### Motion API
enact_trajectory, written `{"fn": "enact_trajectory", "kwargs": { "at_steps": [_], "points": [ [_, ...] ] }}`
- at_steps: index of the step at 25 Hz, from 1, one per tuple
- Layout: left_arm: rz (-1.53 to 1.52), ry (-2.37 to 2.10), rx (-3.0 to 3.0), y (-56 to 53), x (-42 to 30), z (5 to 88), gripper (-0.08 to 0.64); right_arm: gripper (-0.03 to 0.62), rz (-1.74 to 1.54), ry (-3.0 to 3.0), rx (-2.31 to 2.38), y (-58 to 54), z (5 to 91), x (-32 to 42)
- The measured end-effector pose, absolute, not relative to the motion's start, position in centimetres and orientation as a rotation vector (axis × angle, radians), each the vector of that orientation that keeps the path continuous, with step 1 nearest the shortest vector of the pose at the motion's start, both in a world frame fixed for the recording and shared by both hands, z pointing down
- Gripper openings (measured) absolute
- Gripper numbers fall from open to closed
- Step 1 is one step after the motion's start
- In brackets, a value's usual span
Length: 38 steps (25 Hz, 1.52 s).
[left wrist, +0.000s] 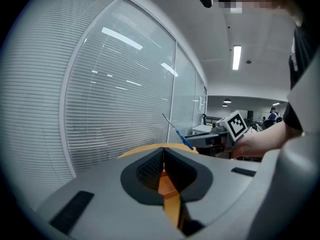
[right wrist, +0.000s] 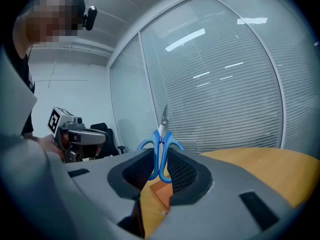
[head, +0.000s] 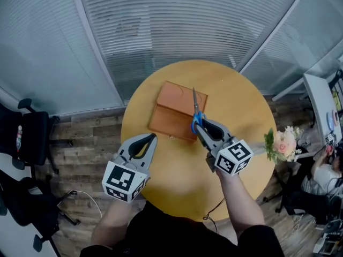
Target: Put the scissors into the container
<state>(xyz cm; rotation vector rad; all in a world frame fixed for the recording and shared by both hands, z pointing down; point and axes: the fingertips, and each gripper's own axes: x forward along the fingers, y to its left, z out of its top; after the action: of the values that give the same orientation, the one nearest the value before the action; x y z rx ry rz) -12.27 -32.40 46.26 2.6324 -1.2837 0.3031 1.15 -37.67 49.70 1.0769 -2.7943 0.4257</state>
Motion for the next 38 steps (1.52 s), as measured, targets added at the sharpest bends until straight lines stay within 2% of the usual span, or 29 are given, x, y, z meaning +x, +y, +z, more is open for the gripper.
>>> {"fn": "enact_trajectory", "kwargs": {
  "at_steps": [6,22,38],
  "points": [
    [0.31,-1.243,2.615,-34.4,-12.3,48.2,0.012,0.097,0.502,-2.716,1.064,-40.5,54.2,-0.3],
    [0.32,-1.235,2.539,-34.7,-13.2,51.8,0.012,0.097,0.419,-2.337,0.8,-41.4,68.8,-2.5],
    [0.319,-1.271,2.495,-32.5,-14.7,52.2,0.012,0.098,0.379,-1.998,0.569,-41.5,75.2,-2.9]
  ]
}}
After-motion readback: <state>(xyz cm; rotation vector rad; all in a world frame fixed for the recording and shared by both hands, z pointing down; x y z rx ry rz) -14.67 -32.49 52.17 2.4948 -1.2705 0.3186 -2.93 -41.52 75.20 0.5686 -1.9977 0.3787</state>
